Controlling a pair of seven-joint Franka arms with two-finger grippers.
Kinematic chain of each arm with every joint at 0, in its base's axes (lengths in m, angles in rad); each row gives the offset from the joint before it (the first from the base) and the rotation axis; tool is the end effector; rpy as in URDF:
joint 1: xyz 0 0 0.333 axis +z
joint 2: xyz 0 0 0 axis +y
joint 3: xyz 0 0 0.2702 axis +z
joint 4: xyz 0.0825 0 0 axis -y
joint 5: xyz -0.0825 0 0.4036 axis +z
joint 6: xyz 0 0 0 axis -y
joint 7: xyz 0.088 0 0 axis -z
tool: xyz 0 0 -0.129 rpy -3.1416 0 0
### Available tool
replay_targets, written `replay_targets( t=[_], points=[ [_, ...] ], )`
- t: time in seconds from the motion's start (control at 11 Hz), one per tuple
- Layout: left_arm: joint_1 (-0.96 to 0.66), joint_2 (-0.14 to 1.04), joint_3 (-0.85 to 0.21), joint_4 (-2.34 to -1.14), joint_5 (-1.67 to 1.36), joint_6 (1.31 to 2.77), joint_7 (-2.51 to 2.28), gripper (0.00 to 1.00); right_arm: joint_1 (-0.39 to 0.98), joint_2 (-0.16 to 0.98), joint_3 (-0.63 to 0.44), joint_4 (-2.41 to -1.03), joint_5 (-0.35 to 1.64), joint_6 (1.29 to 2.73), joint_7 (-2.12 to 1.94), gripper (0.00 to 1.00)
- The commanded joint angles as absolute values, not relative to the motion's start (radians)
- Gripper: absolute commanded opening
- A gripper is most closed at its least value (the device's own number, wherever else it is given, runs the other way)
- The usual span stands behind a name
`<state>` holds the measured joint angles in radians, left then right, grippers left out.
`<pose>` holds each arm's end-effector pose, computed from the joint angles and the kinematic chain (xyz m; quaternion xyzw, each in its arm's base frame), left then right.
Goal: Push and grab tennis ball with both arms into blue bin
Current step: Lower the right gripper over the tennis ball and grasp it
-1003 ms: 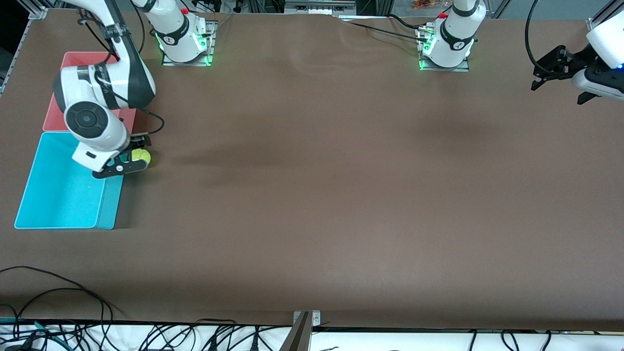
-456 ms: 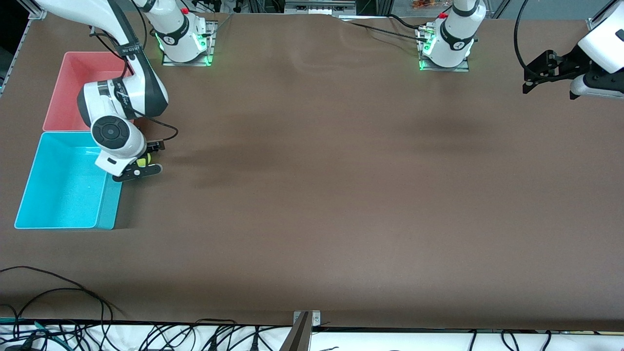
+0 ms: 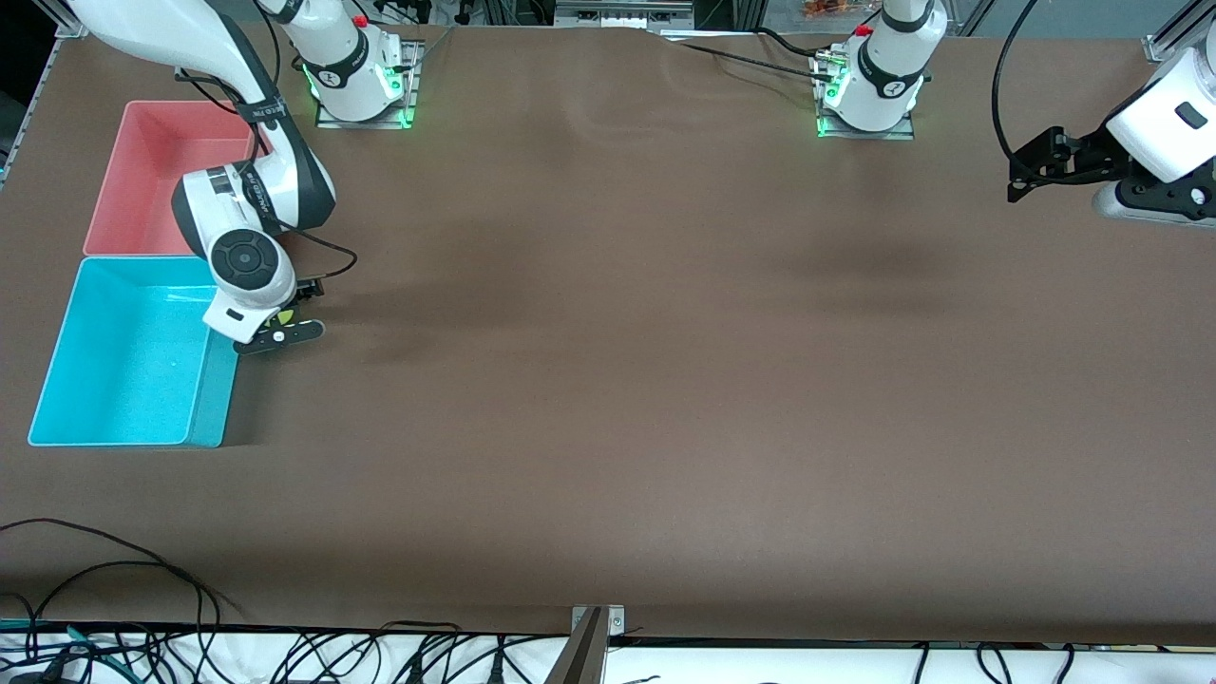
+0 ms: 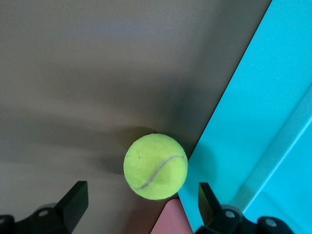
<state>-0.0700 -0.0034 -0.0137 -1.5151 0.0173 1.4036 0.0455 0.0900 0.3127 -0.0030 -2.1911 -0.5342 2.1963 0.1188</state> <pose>0.5514 -0.0438 0.5720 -0.9965 0.0635 0.0538 0.0096 0.5194 0.0181 0.1444 0.9559 0.1703 -0.1277 0.2024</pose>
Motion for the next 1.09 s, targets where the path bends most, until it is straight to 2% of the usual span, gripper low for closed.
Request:
replay_targets(
  t=[0.0,0.64,0.82,0.91,1.0],
  points=[
    [-0.081,0.011,-0.021,-1.459,0.029,1.387,0.035,1.0,0.08,0.34,-0.028,-2.207,-0.587,2.284,0.14,1.0],
    [-0.087,0.009,-0.029,-1.457,0.029,1.385,0.035,1.0,0.071,0.379,-0.063,-2.233,-0.598,2.35,0.132,0.99],
    [-0.087,0.008,-0.032,-1.457,0.029,1.384,0.035,1.0,0.068,0.391,-0.064,-2.238,-0.597,2.364,0.133,0.86],
    [-0.087,0.008,-0.034,-1.457,0.029,1.384,0.034,1.0,0.066,0.396,-0.064,-2.24,-0.597,2.368,0.132,0.69],
    [-0.087,0.009,-0.035,-1.457,0.029,1.384,0.034,1.0,0.063,0.396,-0.064,-2.238,-0.597,2.365,0.115,0.46]
  ],
)
